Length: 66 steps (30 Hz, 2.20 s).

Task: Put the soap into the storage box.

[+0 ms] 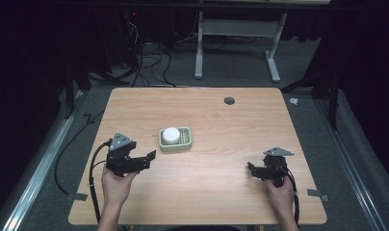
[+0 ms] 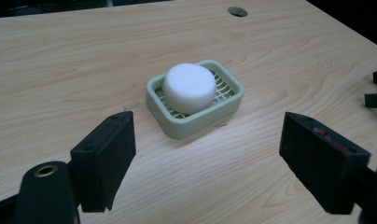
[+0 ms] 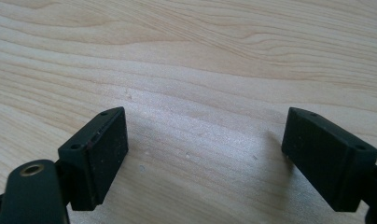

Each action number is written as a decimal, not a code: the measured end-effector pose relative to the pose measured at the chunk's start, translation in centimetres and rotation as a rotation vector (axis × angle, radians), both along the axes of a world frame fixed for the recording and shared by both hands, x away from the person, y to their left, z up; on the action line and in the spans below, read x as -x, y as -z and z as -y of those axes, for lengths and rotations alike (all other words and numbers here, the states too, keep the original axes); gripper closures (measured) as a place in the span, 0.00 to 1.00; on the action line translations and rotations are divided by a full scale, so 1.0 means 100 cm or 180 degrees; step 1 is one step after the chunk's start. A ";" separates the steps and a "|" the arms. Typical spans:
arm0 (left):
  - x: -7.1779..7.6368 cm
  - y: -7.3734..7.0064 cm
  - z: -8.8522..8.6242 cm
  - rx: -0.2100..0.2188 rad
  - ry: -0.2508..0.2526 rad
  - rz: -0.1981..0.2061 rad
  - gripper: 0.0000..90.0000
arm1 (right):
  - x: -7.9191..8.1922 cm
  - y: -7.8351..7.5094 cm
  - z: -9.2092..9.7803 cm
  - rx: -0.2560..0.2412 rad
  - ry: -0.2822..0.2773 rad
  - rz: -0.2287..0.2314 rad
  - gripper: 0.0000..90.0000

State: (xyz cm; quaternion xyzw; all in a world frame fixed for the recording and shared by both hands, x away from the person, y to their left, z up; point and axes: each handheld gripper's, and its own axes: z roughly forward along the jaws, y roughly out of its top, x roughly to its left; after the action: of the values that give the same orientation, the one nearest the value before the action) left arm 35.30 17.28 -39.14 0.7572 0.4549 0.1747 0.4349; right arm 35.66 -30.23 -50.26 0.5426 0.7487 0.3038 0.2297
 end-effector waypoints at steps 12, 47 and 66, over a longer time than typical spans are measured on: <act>0.010 0.011 -0.002 0.0042 -0.0081 -0.0034 0.22 | 0.000 0.000 0.000 0.0000 0.0002 0.0000 0.17; 0.017 0.046 -0.025 -0.0059 -0.0445 -0.0196 0.22 | 0.000 0.000 0.000 0.0003 -0.0002 0.0001 0.17; 0.008 0.062 -0.017 -0.0060 -0.0412 -0.0351 0.23 | 0.000 0.000 0.000 0.0007 -0.0008 0.0005 0.17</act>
State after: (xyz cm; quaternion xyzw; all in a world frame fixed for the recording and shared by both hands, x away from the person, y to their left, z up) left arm 34.54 19.00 -45.31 0.7388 0.5245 0.1647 0.3899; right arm 35.65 -30.22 -50.26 0.5412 0.7495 0.3036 0.2305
